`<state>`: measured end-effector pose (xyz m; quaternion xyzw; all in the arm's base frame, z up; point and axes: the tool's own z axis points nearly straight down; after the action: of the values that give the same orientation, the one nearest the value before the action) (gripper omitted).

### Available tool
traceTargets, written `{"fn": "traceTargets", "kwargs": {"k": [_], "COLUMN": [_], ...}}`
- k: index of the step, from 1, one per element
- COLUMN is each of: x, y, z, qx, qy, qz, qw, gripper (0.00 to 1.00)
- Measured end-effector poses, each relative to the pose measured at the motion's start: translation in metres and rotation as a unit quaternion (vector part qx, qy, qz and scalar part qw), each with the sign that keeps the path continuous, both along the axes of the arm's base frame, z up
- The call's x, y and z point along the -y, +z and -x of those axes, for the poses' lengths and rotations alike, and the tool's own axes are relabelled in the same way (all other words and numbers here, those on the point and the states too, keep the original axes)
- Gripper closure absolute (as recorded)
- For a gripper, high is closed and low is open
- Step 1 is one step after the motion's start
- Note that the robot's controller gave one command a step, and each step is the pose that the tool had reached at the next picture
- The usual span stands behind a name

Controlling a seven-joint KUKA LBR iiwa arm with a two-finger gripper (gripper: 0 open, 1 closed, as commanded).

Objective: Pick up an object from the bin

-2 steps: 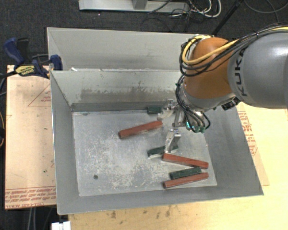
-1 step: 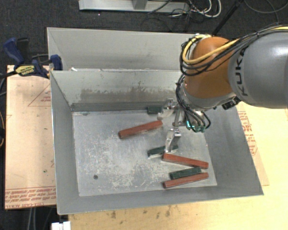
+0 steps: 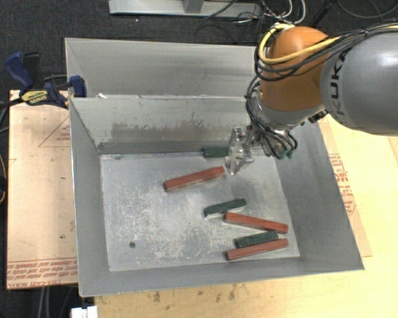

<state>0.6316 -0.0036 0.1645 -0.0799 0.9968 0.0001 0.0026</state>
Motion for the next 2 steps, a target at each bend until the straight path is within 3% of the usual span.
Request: {"fn": "traceTargets", "kwargs": {"k": [1, 2], "x": [-0.0001, -0.0001], "y": [-0.0001, -0.0001], "z": [0.0002, 0.0002], "qx": [-0.0004, -0.0004], "qy": [0.000, 0.000], "qz": [0.000, 0.000], "qw": [1.0000, 1.0000], "gripper": [0.00, 0.00]}}
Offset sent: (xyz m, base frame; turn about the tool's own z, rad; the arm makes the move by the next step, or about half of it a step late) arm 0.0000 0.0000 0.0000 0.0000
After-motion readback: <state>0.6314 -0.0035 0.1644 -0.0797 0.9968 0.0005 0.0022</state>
